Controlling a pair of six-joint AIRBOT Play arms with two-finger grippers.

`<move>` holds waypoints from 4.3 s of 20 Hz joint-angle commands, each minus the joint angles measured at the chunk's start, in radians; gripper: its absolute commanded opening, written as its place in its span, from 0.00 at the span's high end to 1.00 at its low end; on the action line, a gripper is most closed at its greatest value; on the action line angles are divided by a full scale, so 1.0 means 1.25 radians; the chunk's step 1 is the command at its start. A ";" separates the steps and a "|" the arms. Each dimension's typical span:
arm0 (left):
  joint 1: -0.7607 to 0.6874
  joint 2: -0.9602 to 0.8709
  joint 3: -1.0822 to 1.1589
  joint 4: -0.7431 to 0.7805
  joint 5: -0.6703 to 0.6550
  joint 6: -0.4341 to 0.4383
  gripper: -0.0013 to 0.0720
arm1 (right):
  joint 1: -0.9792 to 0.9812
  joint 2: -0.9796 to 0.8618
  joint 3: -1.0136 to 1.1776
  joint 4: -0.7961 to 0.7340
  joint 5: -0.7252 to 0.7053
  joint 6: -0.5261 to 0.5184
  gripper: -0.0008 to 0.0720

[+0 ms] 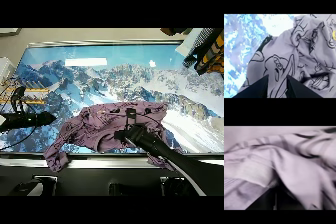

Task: Fold the clothes and pants, and hang the long-sleeved shirts on hangers.

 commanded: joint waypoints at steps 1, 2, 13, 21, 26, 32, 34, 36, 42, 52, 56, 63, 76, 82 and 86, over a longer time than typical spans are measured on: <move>0.000 0.000 0.000 0.025 0.001 -0.001 0.60 | 0.001 0.070 0.001 -0.042 0.142 0.026 0.94; 0.000 0.000 0.000 0.025 0.001 -0.001 0.60 | 0.001 0.101 0.001 -0.042 0.178 0.026 0.94; 0.001 0.000 0.002 0.078 0.022 -0.027 0.12 | 0.001 0.207 0.002 0.021 0.191 -0.004 0.94; 0.323 -0.038 0.084 0.181 0.038 -0.307 0.07 | 0.001 0.207 0.146 0.029 0.300 -0.144 0.94; 0.576 -0.206 0.247 0.089 -0.010 -0.157 0.08 | 0.001 0.206 0.153 0.039 0.331 -0.150 0.94; 0.646 -0.454 0.497 0.131 -0.126 0.155 0.31 | 0.001 0.185 0.152 0.046 0.344 -0.149 0.94; 0.638 -0.488 0.497 0.127 -0.082 0.211 0.31 | 0.001 0.171 0.152 0.052 0.376 -0.149 0.94; 0.630 -0.519 0.497 0.128 -0.042 0.286 0.21 | 0.001 0.165 0.152 0.063 0.403 -0.148 0.94; 0.628 -0.607 0.497 0.129 -0.042 0.420 0.01 | 0.001 0.165 0.152 0.063 0.397 -0.139 0.94; 0.601 -0.695 0.497 0.167 -0.045 0.555 0.01 | 0.001 0.165 0.152 0.062 0.384 -0.130 0.94; 0.586 -0.710 0.497 0.198 -0.045 0.554 0.02 | 0.001 0.165 0.152 0.060 0.384 -0.130 0.94; 0.585 -0.715 0.497 0.198 -0.044 0.554 0.66 | 0.001 0.165 0.152 0.011 0.391 -0.097 0.94; 0.581 -0.671 0.503 0.077 -0.039 0.551 0.95 | 0.001 0.165 0.152 -0.031 0.389 -0.085 0.94; 0.551 -0.602 0.577 0.032 -0.021 0.521 0.95 | -0.002 0.165 0.152 -0.065 0.374 -0.061 0.94; 0.494 -0.553 0.649 0.031 0.071 0.505 0.95 | -0.002 0.165 0.152 -0.082 0.374 -0.048 0.94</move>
